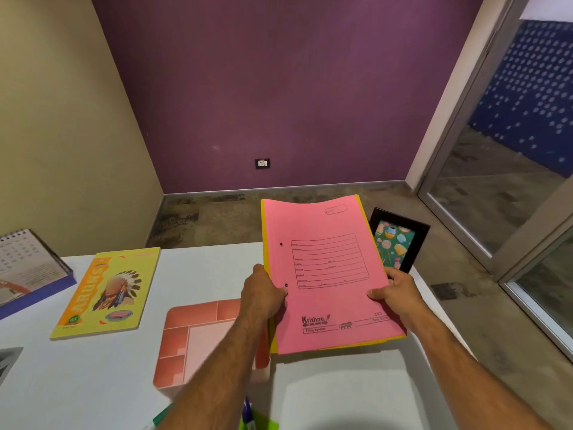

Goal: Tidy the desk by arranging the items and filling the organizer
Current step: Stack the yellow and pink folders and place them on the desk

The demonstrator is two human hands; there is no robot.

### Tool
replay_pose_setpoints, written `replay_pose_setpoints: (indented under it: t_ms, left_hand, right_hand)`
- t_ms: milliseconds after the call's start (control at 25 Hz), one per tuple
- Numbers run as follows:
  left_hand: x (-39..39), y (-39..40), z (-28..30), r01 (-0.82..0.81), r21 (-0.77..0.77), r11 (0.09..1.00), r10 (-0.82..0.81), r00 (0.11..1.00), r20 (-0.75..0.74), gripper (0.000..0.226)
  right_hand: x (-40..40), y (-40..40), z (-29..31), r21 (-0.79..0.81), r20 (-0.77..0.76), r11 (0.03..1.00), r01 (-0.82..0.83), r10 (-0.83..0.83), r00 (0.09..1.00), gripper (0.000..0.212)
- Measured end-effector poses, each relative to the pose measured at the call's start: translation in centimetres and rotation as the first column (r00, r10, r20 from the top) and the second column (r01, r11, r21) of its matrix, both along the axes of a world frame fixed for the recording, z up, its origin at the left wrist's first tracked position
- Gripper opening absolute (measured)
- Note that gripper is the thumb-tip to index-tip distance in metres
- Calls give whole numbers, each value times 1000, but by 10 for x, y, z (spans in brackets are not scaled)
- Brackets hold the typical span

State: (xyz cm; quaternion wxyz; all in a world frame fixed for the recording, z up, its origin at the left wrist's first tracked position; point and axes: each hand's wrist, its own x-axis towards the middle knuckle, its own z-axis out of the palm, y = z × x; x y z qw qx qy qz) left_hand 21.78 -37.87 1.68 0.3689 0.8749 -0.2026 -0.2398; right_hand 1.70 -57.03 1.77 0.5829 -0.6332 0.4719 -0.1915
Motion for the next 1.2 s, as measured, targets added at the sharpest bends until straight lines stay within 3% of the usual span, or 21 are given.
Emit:
replay_pose_setpoints:
  t_ms: [160,320,520,680,800,920,1040,1200]
  left_hand:
    - [16,-19,-15,-1,200,980,-13,998,65,46]
    - [22,-32,-21,8,474,880,-127,967,220,47]
    - [21,-39,-30,79,613,786,-195,973,124,45]
    - [20,-42,-39,131,681,720,-263,960,93,30]
    - [20,-45,-38,199,758,622,-346,938,37,27]
    - [25,-50,-41,262,808,528,-361,930,-66,41]
    - [29,-51,-44,284,803,524,-364,927,-90,49]
    - [27,-47,-49,236,742,627,-359,933,6,50]
  right_hand:
    - [18,-14,-24,13,-64,1000,-22,23,998,46]
    - [26,-22,-39,28,-99,1000,-6,8,995,45]
    - [27,-24,-59,56,-184,998,-26,36,982,41]
    - [28,-21,-77,58,-288,996,-63,77,955,40]
    - [30,-15,-83,-38,-376,996,-78,58,925,39]
    - [31,-12,-81,-163,-443,984,-78,-2,897,36]
    - [32,-12,-84,-248,-506,961,-120,-22,863,24]
    - [32,-7,-89,-305,-592,938,-161,-55,804,23]
